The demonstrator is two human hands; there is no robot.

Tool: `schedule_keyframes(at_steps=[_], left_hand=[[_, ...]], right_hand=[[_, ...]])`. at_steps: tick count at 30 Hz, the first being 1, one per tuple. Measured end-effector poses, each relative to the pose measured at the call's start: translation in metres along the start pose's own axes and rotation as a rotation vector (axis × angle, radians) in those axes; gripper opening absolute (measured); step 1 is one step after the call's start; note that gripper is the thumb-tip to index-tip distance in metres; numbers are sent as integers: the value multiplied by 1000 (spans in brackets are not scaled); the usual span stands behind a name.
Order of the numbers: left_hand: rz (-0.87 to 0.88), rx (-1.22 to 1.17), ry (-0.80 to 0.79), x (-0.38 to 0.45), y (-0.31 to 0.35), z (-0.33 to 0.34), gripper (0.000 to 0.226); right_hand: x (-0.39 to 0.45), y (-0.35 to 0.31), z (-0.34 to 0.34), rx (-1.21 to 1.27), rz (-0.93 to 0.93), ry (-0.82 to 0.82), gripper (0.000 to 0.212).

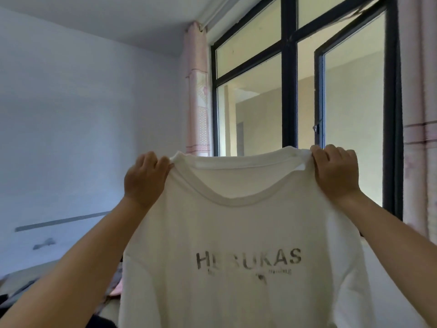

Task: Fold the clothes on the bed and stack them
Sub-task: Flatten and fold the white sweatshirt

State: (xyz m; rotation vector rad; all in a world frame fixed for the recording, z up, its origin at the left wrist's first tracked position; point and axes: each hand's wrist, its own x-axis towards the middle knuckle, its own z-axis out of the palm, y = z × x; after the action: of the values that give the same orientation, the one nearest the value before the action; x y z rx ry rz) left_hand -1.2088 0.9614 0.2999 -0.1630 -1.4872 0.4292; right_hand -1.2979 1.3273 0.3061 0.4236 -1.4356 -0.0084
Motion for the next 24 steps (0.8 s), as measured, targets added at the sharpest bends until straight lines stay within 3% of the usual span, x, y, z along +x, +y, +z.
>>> schedule_keyframes(at_steps=[2,6,9,12,14,15,17,20,22,24], left_hand=[[19,12,-6,-2,-13,3,33],[47,19,-165,-47,-18,18,24],[20,-28,-358,-121,-4,40,26],[-29,-93,-587,-224,26,59,8],[-40,-106,-797,-295,51,68,30],[-45,-98,-887,-328,64,71,29],[-72,-109,-1012,-377,88,73,21],[-163,-220,-1203,-441,116,98,45],[-189,-247,-1217,-466,120,117,47],[-179,-243,-1188,-481,118,146,25]], right_hand=[[6,-6,9,121,-52,-52,21],[-24,-31,43,236,-174,-253,24],[-85,-62,75,259,-242,-392,22],[-186,-105,115,382,-231,-611,41],[-256,-137,129,399,-232,-742,33],[-294,-150,136,407,-243,-806,24],[-353,-169,143,431,-240,-942,31],[-429,-190,170,502,-150,-1180,27],[-450,-197,191,538,-128,-1250,30],[-459,-204,222,539,-164,-1183,23]])
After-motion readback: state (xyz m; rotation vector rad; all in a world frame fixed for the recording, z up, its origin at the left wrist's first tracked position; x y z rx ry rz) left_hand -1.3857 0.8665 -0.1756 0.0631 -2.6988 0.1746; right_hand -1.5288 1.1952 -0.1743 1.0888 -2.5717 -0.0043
